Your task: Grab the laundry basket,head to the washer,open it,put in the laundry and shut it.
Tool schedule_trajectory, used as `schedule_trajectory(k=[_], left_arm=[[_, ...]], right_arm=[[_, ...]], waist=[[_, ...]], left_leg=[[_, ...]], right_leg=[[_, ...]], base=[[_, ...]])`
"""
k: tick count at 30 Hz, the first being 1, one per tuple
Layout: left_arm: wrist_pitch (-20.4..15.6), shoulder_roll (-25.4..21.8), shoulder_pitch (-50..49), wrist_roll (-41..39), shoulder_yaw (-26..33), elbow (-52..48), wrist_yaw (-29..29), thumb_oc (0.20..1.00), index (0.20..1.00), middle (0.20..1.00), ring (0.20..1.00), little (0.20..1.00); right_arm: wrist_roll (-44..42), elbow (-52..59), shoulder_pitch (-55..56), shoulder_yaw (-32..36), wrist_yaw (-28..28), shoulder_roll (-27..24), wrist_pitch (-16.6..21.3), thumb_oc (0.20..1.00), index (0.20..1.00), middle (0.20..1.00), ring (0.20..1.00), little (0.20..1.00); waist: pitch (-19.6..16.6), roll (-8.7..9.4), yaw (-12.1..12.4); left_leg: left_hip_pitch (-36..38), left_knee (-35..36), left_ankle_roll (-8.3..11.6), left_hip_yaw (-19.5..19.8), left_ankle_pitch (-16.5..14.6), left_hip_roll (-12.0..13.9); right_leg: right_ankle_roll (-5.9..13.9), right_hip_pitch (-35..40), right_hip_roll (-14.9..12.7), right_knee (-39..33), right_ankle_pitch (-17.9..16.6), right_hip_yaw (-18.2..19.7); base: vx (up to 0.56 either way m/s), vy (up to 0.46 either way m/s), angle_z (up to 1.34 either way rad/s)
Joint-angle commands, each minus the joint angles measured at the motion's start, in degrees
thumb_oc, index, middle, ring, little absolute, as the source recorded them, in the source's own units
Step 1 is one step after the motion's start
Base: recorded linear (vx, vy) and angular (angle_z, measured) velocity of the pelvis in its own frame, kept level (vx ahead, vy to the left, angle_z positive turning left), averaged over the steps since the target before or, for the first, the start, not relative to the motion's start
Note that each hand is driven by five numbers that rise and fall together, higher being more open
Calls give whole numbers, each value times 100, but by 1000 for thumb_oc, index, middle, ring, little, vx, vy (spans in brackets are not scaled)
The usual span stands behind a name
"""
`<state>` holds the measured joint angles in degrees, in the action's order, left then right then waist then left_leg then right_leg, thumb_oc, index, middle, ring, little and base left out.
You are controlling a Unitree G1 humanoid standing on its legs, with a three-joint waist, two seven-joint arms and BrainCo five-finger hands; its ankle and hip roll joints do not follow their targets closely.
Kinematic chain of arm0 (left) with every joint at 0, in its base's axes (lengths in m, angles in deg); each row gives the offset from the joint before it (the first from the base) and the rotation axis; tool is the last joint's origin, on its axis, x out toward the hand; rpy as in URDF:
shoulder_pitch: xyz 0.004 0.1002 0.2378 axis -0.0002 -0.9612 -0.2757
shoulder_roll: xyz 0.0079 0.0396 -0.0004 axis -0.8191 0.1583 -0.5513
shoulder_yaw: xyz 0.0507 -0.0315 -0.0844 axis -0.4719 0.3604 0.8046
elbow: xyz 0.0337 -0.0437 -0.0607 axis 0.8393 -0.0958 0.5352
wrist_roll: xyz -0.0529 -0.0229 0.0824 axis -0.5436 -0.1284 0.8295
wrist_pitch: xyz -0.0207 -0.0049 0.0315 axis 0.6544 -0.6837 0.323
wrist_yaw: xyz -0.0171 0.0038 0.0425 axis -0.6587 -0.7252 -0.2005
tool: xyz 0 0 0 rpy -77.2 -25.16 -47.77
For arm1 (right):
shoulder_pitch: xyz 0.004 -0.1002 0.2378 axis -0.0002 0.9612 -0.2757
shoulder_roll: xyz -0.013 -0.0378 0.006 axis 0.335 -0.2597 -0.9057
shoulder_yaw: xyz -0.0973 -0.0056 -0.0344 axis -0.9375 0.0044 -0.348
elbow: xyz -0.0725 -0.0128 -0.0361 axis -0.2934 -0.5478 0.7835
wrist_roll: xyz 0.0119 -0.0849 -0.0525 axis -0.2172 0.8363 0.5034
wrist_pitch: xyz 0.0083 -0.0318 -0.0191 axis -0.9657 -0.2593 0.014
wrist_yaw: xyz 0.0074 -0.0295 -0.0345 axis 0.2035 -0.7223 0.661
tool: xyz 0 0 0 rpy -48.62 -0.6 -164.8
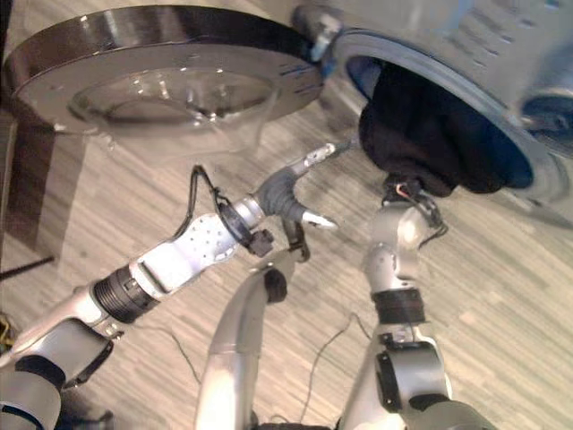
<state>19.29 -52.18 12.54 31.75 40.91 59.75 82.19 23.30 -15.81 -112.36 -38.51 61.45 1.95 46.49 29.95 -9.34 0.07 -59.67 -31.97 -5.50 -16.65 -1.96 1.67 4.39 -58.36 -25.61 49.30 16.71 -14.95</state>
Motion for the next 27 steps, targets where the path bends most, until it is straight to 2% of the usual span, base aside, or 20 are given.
schedule_trajectory(k=[1, 3, 5, 6, 8, 9, 13, 19, 22, 27], left_arm=[[-289, -46, -360, 672, 158, -709, 668, 1000, 1000, 1000, 1000, 1000], [-321, -216, -717, 588, 359, -903, 766, 1000, 1000, 1000, 1000, 1000], [-428, -677, -1535, 317, 839, -1251, 811, 1000, 1000, 1000, 1000, 1000], [-423, -721, -1621, 297, 904, -1327, 829, 1000, 1000, 1000, 1000, 1000], [-534, -1069, -2557, 45, 1658, -1657, 782, 1000, 1000, 1000, 1000, 1000], [-662, -1165, -3224, -222, 2237, -1742, 654, 1000, 1000, 1000, 1000, 1000], [-892, -1236, -4203, -522, 3169, -1851, 465, 1000, 1000, 1000, 1000, 1000], [-987, -1381, -5055, -878, 3768, -1938, 501, 1000, 1000, 1000, 1000, 1000], [-1048, -1338, -5222, -1046, 3824, -1961, 489, 1000, 1000, 1000, 1000, 1000], [-1123, -1233, -5237, -1411, 3641, -1965, 434, 1000, 1000, 1000, 1000, 1000]], right_arm=[[317, 456, -164, -122, 522, -252, 1, 200, 200, 200, 200, 200], [288, 370, -220, -99, 577, -328, -45, 200, 200, 200, 200, 200], [231, 138, -369, 56, 587, -562, -128, 200, 200, 200, 200, 200], [212, 102, -385, 34, 600, -557, -129, 200, 200, 200, 200, 200], [152, -273, -692, 273, 520, -860, -163, 200, 200, 200, 200, 200], [183, -414, -917, 474, 434, -1212, -145, 200, 200, 200, 200, 200], [517, -552, -1328, 718, 121, -2081, -194, 200, 200, 200, 200, 200], [611, -539, -1720, 763, 20, -2982, -253, 200, 200, 200, 200, 200], [668, -744, -1997, 604, -52, -3311, -311, 200, 200, 200, 200, 200], [551, -1653, -2816, -37, -62, -3873, -564, 200, 200, 200, 200, 200]], waist=[[-148, -604, 43], [-157, -617, 84], [-187, -670, 253], [-198, -664, 230], [-278, -713, 392], [-348, -730, 533], [-468, -785, 721], [-638, -870, 870], [-673, -855, 919], [-656, -780, 943]], left_leg=[[-45, 268, 620, 258, -126, 124], [-52, 254, 616, 254, -136, 122], [-46, 260, 608, 263, -142, 94], [-49, 259, 608, 263, -146, 100], [-81, 227, 608, 296, -153, 79], [-112, 205, 616, 337, -152, 57], [-258, 135, 663, 392, -132, 39], [-505, 28, 693, 409, -147, 67], [-642, -122, 681, 422, -176, 111], [-1008, -534, 712, 468, -282, 204]], right_leg=[[398, -33, 24, -358, -554, 151], [397, -39, 28, -355, -554, 157], [395, -25, 8, -344, -541, 161], [395, -25, 14, -349, -544, 159], [390, -20, 2, -332, -524, 145], [381, -24, 6, -309, -495, 140], [371, -102, -30, -237, -427, 97], [353, -362, -84, -37, -349, 110], [337, -520, -99, 109, -307, 125], [298, -862, -147, 469, -173, 159]], base=[[21, 11, 7], [11, 7, 2], [18, 2, 0], [36, -20, 0], [20, -34, 1], [27, -65, 1], [23, -67, 8], [33, -31, 12], [31, -35, 1], [22, -55, 2]])
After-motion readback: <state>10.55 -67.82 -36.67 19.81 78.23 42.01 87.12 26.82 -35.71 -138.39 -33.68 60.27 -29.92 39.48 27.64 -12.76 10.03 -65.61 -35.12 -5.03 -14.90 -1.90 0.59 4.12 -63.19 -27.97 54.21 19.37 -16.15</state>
